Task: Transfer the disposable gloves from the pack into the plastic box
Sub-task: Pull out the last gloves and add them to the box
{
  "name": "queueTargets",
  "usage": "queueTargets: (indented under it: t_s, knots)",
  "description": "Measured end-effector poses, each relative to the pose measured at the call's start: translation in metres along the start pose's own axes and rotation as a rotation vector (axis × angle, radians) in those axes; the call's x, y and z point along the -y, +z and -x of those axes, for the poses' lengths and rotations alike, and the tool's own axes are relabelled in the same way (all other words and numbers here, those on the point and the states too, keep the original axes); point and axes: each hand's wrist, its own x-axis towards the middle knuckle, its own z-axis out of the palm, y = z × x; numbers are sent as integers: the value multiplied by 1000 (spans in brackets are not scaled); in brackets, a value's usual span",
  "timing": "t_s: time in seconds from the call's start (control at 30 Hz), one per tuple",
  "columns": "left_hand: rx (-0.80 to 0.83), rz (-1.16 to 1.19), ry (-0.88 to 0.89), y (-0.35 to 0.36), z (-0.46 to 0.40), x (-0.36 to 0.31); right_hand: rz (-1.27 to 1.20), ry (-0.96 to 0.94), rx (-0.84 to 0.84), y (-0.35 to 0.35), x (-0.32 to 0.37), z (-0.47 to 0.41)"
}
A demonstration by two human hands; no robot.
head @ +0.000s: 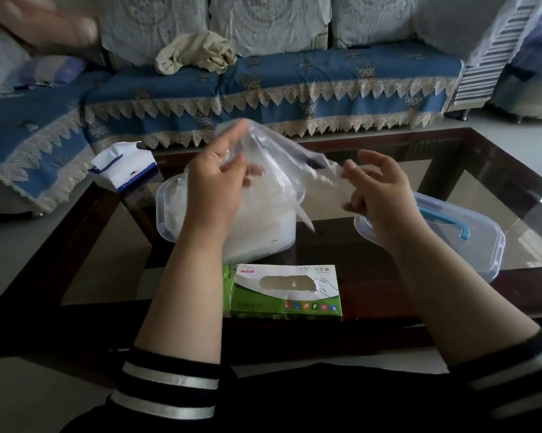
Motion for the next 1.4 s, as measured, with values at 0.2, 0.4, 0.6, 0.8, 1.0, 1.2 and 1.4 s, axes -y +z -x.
queueTargets:
  t_s: [0.2,0.4,0.6,0.8,1.0,1.2,1.4]
  knots:
    - [-194,-271,-102,-12,-17,25,412,-140,222,-1,-6,2]
    - [-256,-815,-155,-23,-20,39,847,-240,513,21,-22,18]
    - [-150,-1074,-323,-28,-17,43,969,-185,748,30,-34,25]
    - [-231,-986,-311,-35,-12,45,1049,-200,906,30,-53,27]
    - [-370,-871,340,-29,5,38,1152,-197,960,30,-67,21]
    - [402,-621,98,1,52,19,1300,-352,931,33,-80,28]
    - [981,-968,-318,1,57,47,1260,-466,877,35,-97,32]
